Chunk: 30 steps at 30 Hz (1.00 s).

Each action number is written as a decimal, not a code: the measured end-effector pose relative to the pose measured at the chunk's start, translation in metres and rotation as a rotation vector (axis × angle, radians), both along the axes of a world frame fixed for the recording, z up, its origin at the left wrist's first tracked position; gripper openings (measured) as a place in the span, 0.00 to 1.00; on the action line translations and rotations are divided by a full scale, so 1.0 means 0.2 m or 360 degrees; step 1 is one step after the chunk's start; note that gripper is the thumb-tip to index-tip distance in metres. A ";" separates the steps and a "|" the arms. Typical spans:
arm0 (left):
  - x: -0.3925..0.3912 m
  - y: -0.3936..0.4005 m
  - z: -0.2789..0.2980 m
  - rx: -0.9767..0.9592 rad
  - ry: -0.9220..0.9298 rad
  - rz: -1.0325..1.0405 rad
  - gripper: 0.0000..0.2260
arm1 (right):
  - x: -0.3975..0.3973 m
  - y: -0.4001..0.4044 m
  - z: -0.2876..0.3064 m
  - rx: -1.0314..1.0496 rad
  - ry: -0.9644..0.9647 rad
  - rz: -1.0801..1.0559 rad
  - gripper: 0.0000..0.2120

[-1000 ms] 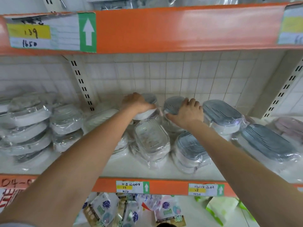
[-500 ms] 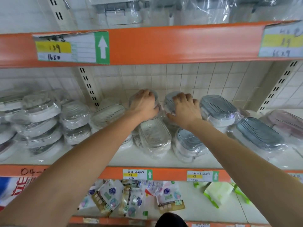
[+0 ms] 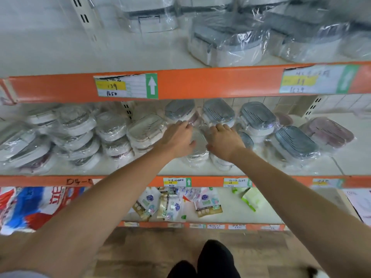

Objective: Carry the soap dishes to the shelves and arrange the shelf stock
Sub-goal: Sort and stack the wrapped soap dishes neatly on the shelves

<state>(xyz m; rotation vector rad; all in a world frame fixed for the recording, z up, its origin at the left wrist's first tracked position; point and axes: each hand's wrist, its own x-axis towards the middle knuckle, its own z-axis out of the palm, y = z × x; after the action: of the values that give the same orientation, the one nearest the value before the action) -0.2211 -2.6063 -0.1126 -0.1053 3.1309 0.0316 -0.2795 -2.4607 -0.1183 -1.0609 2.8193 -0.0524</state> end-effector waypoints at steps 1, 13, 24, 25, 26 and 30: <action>0.03 0.00 0.02 0.0024 -0.0049 -0.0027 0.19 | 0.04 0.02 0.02 0.0042 -0.0016 0.0026 0.28; 0.46 0.10 0.26 0.0242 -0.0541 -0.0195 0.20 | 0.56 0.22 0.34 0.0128 -0.0282 -0.0001 0.26; 0.70 0.22 0.70 0.0182 -0.0425 -0.0268 0.19 | 0.85 0.40 0.73 0.0062 -0.0235 0.0004 0.26; 0.72 0.24 0.74 0.0196 -0.0407 -0.0254 0.18 | 0.87 0.42 0.76 0.0048 -0.0227 0.0008 0.26; 0.74 0.25 0.78 0.0188 -0.0396 -0.0251 0.17 | 0.89 0.44 0.79 0.0041 -0.0218 0.0011 0.26; 0.80 0.32 0.92 0.0178 -0.0262 -0.0246 0.14 | 0.94 0.51 0.91 0.0009 -0.0146 0.0031 0.24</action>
<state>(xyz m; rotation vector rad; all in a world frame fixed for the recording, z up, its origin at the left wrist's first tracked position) -0.0617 -2.5418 0.0722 0.1282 2.9549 0.1867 -0.0919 -2.3592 0.0639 -1.0560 2.7256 -0.0885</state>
